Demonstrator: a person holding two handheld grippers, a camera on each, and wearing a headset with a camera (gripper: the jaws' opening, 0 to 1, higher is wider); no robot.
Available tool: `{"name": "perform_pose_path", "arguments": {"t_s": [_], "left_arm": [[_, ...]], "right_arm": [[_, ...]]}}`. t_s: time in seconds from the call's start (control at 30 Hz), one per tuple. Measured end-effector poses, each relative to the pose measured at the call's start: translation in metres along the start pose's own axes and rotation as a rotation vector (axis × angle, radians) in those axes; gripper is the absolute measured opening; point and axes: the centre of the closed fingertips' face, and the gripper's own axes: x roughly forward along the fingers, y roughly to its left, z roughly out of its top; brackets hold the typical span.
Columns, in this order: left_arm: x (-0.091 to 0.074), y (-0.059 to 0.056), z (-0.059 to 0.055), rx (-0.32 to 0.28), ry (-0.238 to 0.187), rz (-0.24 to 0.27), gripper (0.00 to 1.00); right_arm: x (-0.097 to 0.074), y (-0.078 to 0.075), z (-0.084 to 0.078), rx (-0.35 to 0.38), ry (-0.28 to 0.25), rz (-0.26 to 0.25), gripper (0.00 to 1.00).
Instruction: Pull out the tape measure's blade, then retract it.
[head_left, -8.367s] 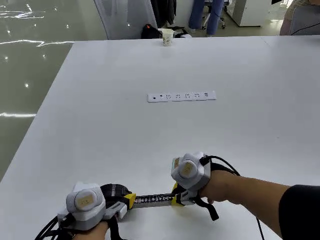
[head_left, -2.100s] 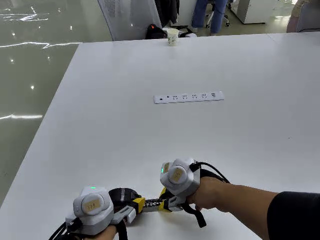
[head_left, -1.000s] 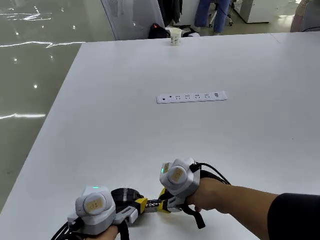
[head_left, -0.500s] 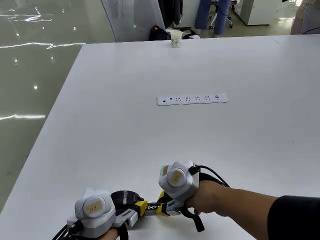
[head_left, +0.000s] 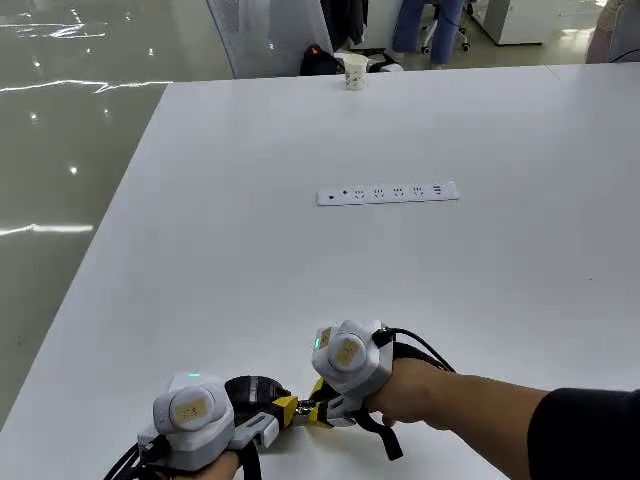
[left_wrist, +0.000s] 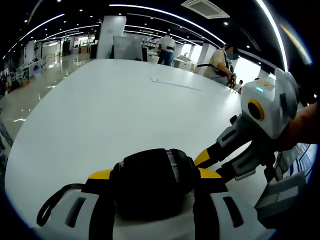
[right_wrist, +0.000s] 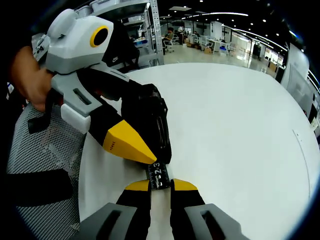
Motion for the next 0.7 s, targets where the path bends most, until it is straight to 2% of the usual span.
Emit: {"name": "perform_pose_path", "arguments": {"t_s": [0.7], "left_arm": [[0.0002,0.0001,-0.0003,-0.004,0.004,-0.005,0.57]], "right_arm": [[0.0061,0.0015,0.0045,-0.005,-0.009,0.01,0.11]]}}
